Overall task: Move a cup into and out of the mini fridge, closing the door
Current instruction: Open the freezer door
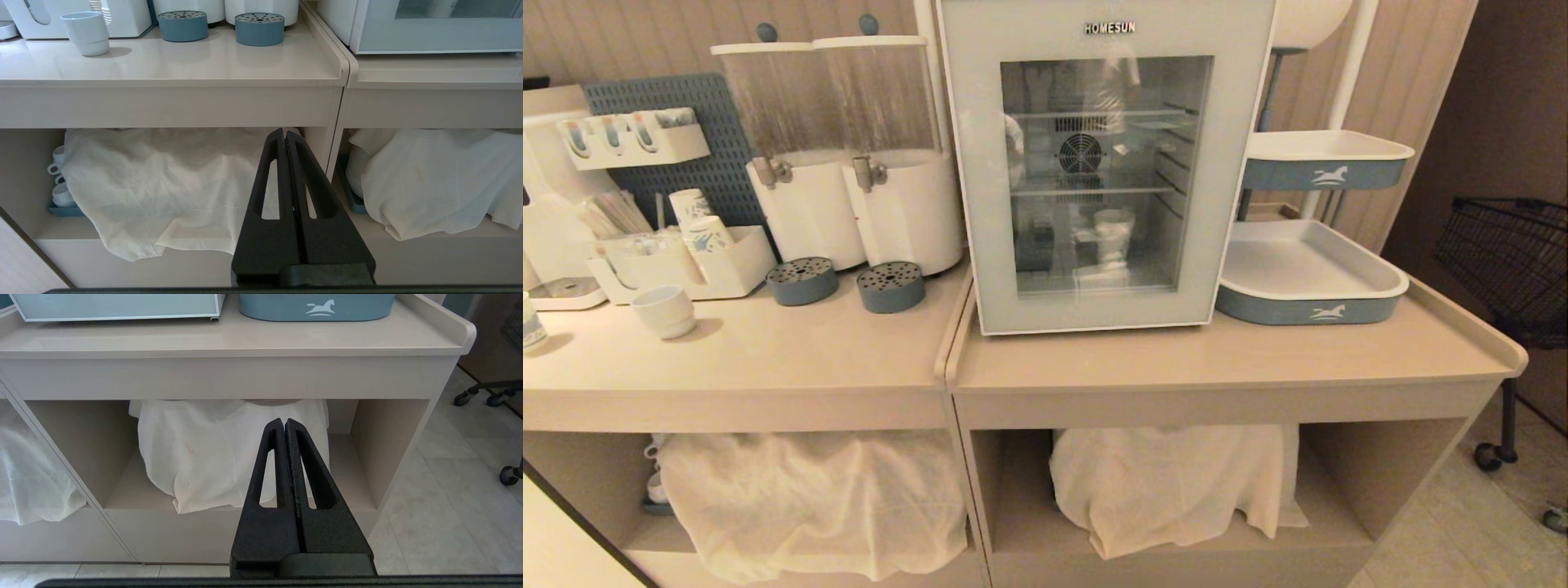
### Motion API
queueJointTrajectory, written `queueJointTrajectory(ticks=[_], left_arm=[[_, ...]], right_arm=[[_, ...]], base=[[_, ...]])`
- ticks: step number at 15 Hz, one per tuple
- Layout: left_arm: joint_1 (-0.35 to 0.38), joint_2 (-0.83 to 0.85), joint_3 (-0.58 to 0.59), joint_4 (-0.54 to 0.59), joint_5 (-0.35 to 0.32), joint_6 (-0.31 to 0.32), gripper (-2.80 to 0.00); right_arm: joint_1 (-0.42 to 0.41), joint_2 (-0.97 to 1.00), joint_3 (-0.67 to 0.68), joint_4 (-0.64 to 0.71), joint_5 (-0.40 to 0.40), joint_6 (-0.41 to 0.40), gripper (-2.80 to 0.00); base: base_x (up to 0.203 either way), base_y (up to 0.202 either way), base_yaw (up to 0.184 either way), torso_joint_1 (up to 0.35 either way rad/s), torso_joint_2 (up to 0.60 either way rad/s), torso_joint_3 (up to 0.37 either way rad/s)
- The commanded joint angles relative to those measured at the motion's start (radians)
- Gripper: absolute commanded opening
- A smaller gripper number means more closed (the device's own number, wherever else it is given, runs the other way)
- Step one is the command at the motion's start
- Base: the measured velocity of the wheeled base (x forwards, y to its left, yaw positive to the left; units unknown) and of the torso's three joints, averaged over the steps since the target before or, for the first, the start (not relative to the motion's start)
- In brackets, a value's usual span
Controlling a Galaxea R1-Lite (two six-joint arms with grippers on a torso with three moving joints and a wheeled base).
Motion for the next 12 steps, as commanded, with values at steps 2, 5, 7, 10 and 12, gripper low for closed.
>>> queueJointTrajectory(ticks=[2,5,7,10,12], left_arm=[[0.0,0.001,0.017,-0.001,0.0,0.001,-2.8],[0.0,0.001,0.017,-0.001,0.0,0.001,-2.8],[0.0,0.001,0.017,0.001,0.0,0.004,-2.8],[0.0,0.001,0.014,0.01,0.0,0.011,-2.8],[0.0,0.001,0.014,0.01,0.0,0.011,-2.8]], right_arm=[[0.0,-0.022,0.002,-0.005,0.0,0.0,-2.8],[0.0,-0.026,0.003,-0.009,-0.001,0.001,-2.8],[0.0,-0.026,0.003,-0.01,-0.001,0.001,-2.8],[0.0,-0.026,0.003,-0.01,-0.001,0.001,-2.8],[0.0,-0.026,0.003,-0.01,-0.001,0.001,-2.8]], base=[[0.0,0.0,0.0,0.0,0.0,0.0],[0.0,0.0,0.0,0.0,0.0,0.0],[0.0,0.0,0.0,0.0,0.0,0.0],[0.02,0.0,0.0,-0.001,0.0,0.001],[0.169,0.0,0.0,0.004,0.0,0.002]])
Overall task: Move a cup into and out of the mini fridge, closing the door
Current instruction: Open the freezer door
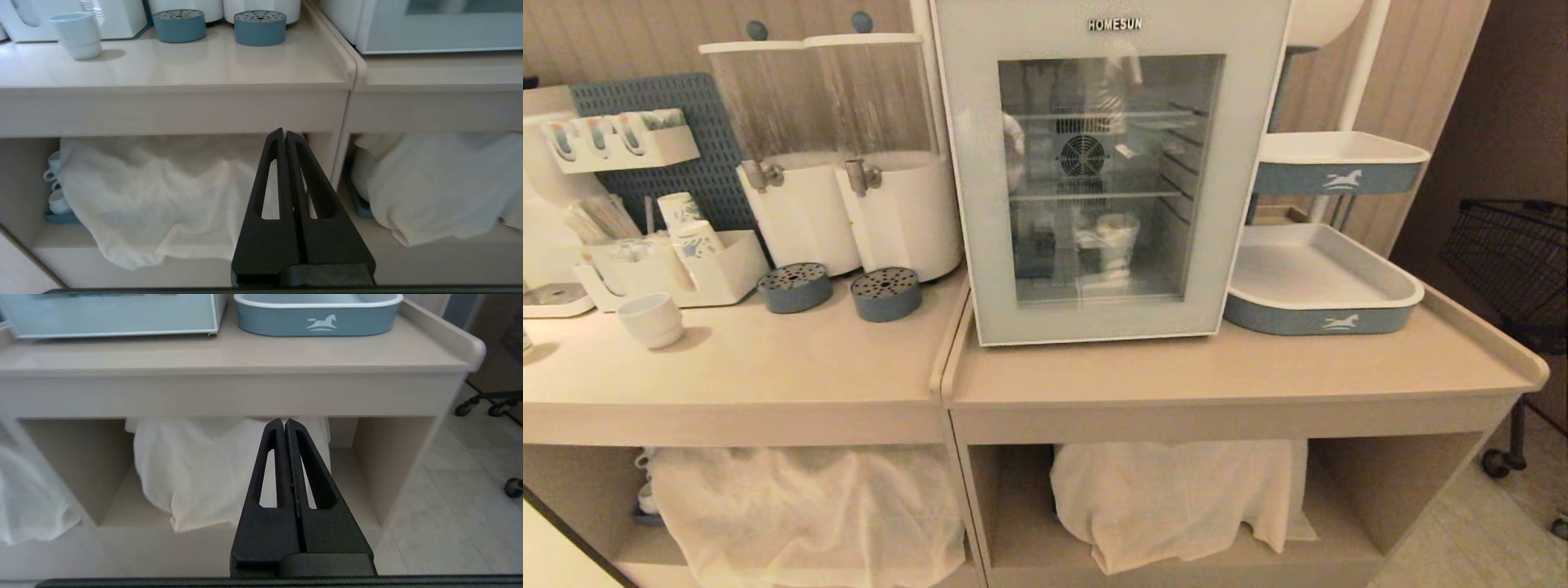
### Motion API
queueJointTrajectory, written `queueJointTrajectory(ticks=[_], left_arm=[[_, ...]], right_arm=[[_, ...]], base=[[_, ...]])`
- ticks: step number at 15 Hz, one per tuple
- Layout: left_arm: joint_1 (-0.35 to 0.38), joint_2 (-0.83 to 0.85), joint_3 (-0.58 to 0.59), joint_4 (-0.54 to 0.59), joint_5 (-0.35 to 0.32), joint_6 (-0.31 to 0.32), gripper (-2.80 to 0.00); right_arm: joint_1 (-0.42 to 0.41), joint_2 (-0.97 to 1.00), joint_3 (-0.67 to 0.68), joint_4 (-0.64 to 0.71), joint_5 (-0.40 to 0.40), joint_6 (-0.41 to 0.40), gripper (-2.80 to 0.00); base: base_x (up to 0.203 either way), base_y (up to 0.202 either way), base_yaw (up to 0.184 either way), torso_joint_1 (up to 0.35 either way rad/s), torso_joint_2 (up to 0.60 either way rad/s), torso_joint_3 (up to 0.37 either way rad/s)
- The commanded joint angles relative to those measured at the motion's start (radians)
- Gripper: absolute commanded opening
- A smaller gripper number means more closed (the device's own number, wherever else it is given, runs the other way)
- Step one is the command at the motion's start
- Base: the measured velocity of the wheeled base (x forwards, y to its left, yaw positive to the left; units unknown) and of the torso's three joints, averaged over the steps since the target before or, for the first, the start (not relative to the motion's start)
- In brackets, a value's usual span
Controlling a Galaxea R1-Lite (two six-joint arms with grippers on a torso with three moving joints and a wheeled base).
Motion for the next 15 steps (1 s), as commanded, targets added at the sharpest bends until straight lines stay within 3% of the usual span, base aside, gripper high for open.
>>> queueJointTrajectory(ticks=[1,6,15], left_arm=[[0.0,0.001,0.015,-0.002,0.0,-0.001,-2.8],[0.0,0.001,0.017,-0.01,0.0,-0.002,-2.8],[0.0,0.001,0.017,-0.007,0.0,-0.001,-2.8]], right_arm=[[0.0,0.0,0.002,0.0,0.0,-0.001,-2.8],[0.0,0.0,0.002,0.0,0.002,-0.002,-2.8],[0.0,0.0,0.002,0.001,0.002,-0.002,-2.8]], base=[[0.201,0.0,0.0,0.007,0.01,0.002],[0.159,0.0,-0.001,0.001,0.0,0.0],[0.0,0.0,0.0,0.0,0.0,0.0]])
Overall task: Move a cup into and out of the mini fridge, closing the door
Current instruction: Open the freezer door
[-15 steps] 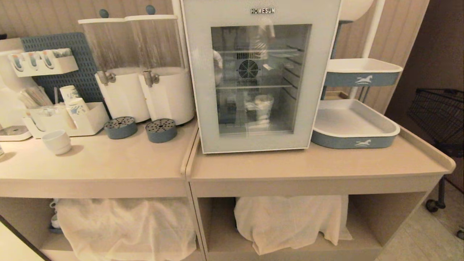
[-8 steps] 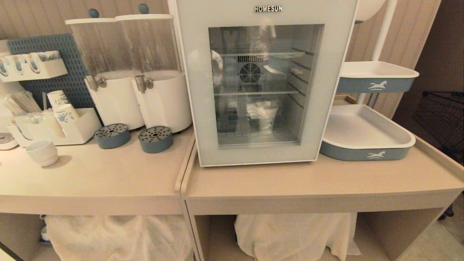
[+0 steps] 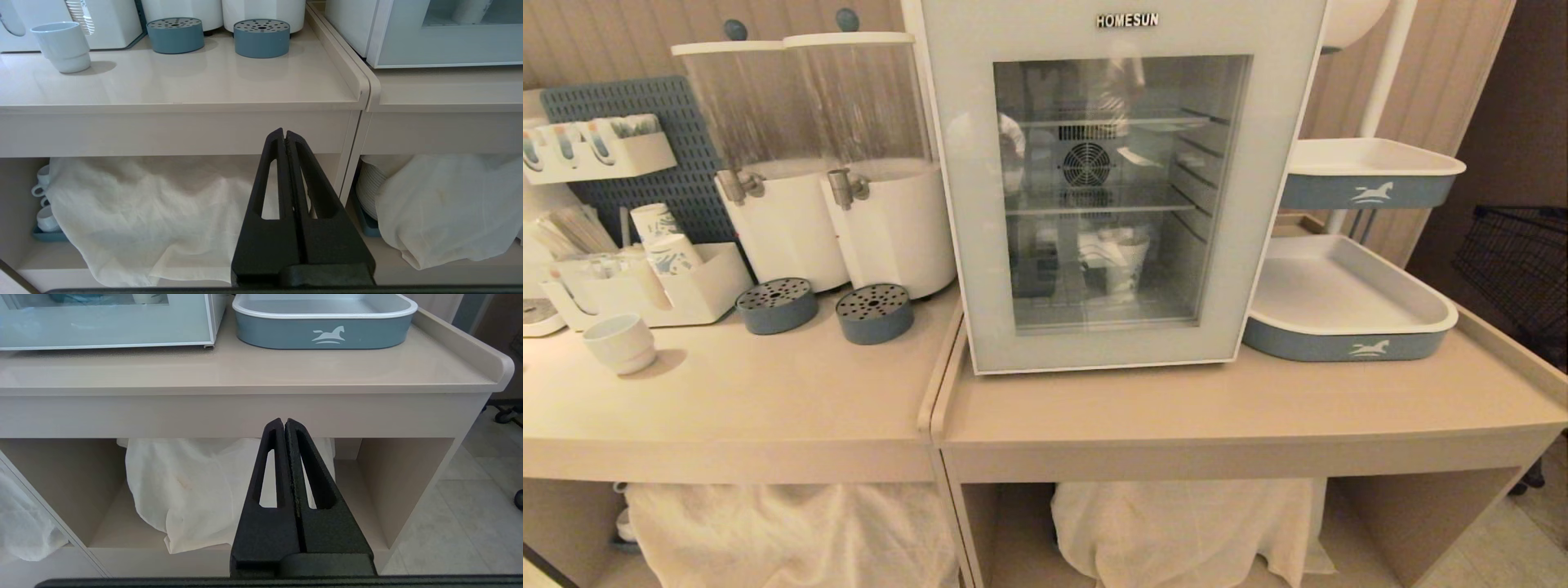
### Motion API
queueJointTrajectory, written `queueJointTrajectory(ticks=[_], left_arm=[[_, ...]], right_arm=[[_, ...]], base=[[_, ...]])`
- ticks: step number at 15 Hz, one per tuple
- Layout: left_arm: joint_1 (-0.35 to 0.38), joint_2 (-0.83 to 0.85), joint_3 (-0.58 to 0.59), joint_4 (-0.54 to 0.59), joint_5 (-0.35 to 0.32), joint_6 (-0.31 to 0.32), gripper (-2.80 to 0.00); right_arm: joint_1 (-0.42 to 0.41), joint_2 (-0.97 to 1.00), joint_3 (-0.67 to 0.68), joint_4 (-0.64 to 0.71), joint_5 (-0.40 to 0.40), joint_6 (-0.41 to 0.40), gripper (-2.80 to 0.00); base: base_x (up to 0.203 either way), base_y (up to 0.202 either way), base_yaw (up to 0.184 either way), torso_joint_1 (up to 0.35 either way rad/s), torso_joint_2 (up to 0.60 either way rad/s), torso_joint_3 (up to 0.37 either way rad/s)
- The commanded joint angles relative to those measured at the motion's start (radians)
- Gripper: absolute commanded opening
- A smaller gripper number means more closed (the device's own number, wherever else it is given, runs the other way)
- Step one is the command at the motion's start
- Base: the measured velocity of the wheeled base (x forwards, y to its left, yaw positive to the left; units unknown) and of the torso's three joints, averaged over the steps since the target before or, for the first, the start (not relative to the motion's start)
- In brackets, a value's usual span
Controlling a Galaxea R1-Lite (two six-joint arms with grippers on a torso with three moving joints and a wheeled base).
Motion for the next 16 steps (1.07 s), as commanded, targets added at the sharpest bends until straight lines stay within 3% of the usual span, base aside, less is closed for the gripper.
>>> queueJointTrajectory(ticks=[1,8,10,11,13,14,16], left_arm=[[0.0,0.001,0.017,-0.003,0.0,-0.001,-2.8],[0.0,0.001,0.017,-0.007,0.0,-0.002,-2.8],[0.0,0.001,0.01,-0.001,0.005,0.037,-2.8],[0.0,0.002,-0.017,0.007,0.001,0.07,-2.8],[0.0,0.027,-0.149,0.066,-0.008,0.072,-2.8],[0.0,0.049,-0.227,0.123,-0.024,0.065,-2.8],[0.0,0.092,-0.327,0.266,-0.16,0.043,-2.8]], right_arm=[[0.0,0.0,0.0,0.0,0.001,-0.001,-2.8],[0.0,0.0,0.0,0.003,0.0,-0.001,-2.8],[0.0,0.0,0.0,0.005,0.001,-0.001,-2.8],[0.0,0.0,0.0,0.005,0.001,-0.001,-2.8],[0.0,0.0,0.0,0.005,0.001,-0.001,-2.8],[0.0,0.0,0.0,0.006,0.001,-0.001,-2.8],[0.0,0.0,0.0,0.001,0.001,-0.001,-2.8]], base=[[0.0,0.0,0.0,0.0,0.0,0.0],[0.0,0.0,0.0,0.0,0.0,0.0],[0.0,0.0,0.0,0.0,0.0,0.0],[0.0,0.0,0.0,0.0,0.0,0.0],[0.0,0.0,0.0,0.0,0.0,0.0],[0.0,0.0,0.0,0.0,0.0,0.0],[0.0,0.0,0.0,0.0,0.0,0.0]])
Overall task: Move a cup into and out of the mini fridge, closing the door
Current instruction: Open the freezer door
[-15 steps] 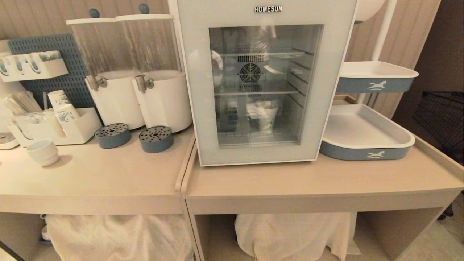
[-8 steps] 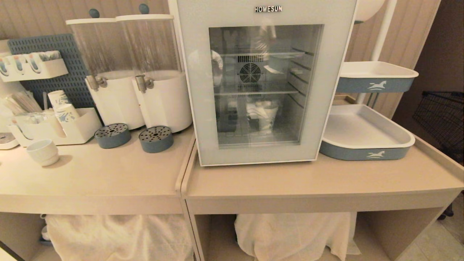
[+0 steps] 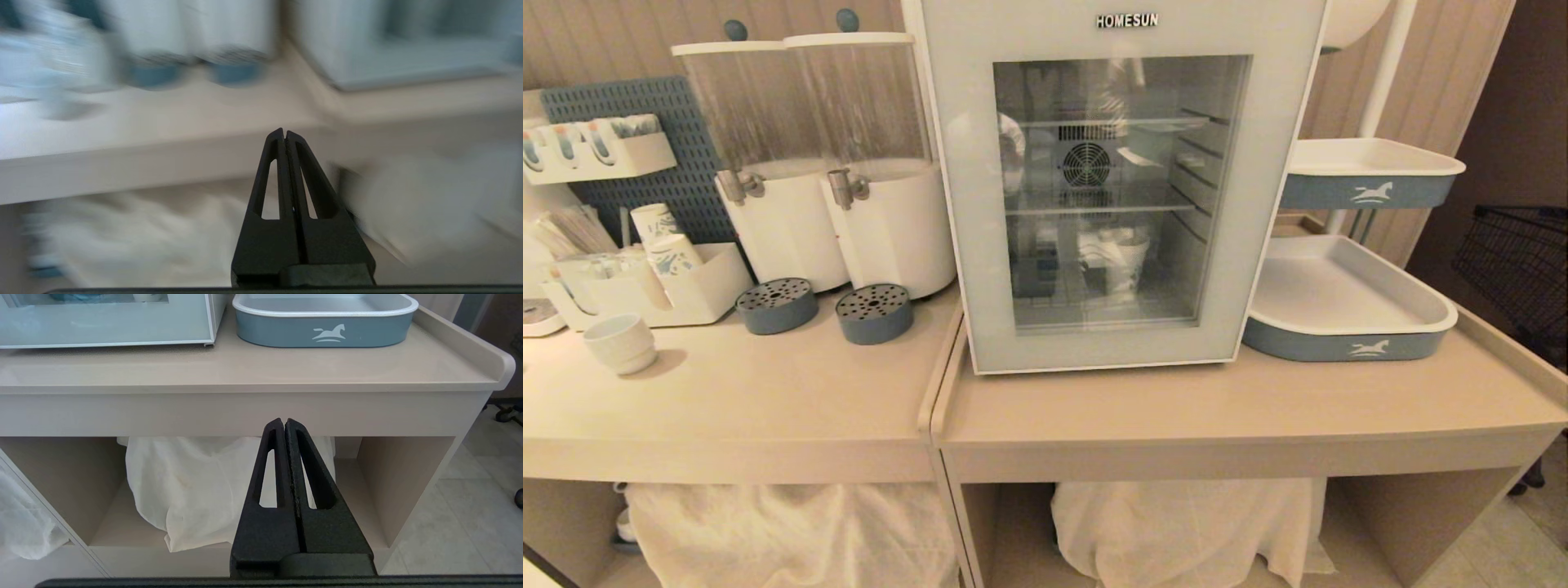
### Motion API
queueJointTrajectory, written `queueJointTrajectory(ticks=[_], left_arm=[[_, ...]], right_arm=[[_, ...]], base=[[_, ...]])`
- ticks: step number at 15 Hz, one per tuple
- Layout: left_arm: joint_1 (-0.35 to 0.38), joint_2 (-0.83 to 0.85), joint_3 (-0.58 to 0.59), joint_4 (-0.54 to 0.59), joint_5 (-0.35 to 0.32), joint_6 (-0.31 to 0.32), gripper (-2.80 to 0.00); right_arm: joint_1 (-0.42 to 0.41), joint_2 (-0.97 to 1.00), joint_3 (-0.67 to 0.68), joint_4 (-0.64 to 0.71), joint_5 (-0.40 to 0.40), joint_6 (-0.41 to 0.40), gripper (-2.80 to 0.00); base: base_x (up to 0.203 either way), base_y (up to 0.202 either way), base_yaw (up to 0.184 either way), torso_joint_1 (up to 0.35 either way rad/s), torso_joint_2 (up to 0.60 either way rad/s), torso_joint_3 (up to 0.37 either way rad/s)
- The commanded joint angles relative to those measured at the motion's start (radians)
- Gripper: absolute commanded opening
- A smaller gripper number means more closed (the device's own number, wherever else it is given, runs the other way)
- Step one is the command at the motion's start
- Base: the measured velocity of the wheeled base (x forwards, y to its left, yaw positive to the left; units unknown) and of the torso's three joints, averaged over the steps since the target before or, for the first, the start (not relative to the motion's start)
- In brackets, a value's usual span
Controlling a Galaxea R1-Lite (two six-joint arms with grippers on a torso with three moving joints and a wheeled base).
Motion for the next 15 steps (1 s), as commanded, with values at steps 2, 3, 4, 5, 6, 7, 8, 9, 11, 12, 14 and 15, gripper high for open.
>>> queueJointTrajectory(ticks=[2,3,4,5,6,7,8,9,11,12,14,15], left_arm=[[0.0,0.033,-0.048,0.069,-0.047,-0.016,-2.8],[0.0,0.032,-0.043,0.071,-0.033,-0.019,-2.8],[0.0,0.044,-0.037,0.065,-0.024,-0.021,-2.8],[0.0,0.055,-0.037,0.061,-0.022,-0.026,-2.8],[0.0,0.074,-0.039,0.058,-0.022,-0.035,-2.8],[0.0,0.091,-0.045,0.053,-0.023,-0.048,-2.8],[0.0,0.107,-0.052,0.05,-0.023,-0.055,-2.8],[-0.002,0.128,-0.06,0.048,-0.024,-0.058,-2.8],[-0.013,0.175,-0.068,0.048,-0.021,-0.077,-2.8],[-0.018,0.189,-0.071,0.047,-0.02,-0.091,-2.8],[-0.034,0.218,-0.075,0.038,-0.02,-0.104,0.0],[-0.054,0.249,-0.075,0.025,-0.021,-0.114,0.0]], right_arm=[[0.0,0.0,0.0,0.001,0.001,-0.001,-2.8],[0.0,0.0,0.0,0.001,0.001,-0.001,-2.8],[0.0,0.0,0.0,0.003,0.001,-0.001,-2.8],[0.0,0.0,0.0,0.003,0.001,-0.001,-2.8],[0.0,0.0,0.0,0.003,0.001,-0.001,-2.8],[0.0,0.0,0.0,0.0,0.001,-0.001,-2.8],[0.0,0.0,0.0,0.0,0.001,-0.001,-2.8],[0.0,0.0,0.0,0.0,0.001,-0.001,-2.8],[0.0,0.0,0.0,0.0,0.001,-0.001,-2.8],[0.0,0.0,0.0,0.0,0.001,-0.001,-2.8],[0.0,0.0,0.0,0.001,0.001,-0.001,-2.8],[0.0,0.0,0.0,0.001,0.001,-0.001,-2.8]], base=[[0.0,0.0,0.0,0.0,0.0,0.0],[0.0,0.0,0.0,0.0,0.0,0.0],[0.0,0.0,0.0,0.0,0.0,0.0],[0.0,0.0,0.0,0.0,0.0,0.0],[0.0,0.0,0.0,0.0,0.0,0.0],[0.0,0.0,0.0,0.0,0.0,0.0],[0.0,0.0,0.0,0.0,0.0,0.0],[0.0,0.0,0.0,0.0,0.0,0.0],[0.0,0.0,0.0,0.0,0.0,0.0],[0.0,0.0,0.0,0.0,0.0,0.0],[0.0,0.0,0.0,0.0,0.0,0.0],[0.0,0.0,0.0,0.0,0.0,0.0]])
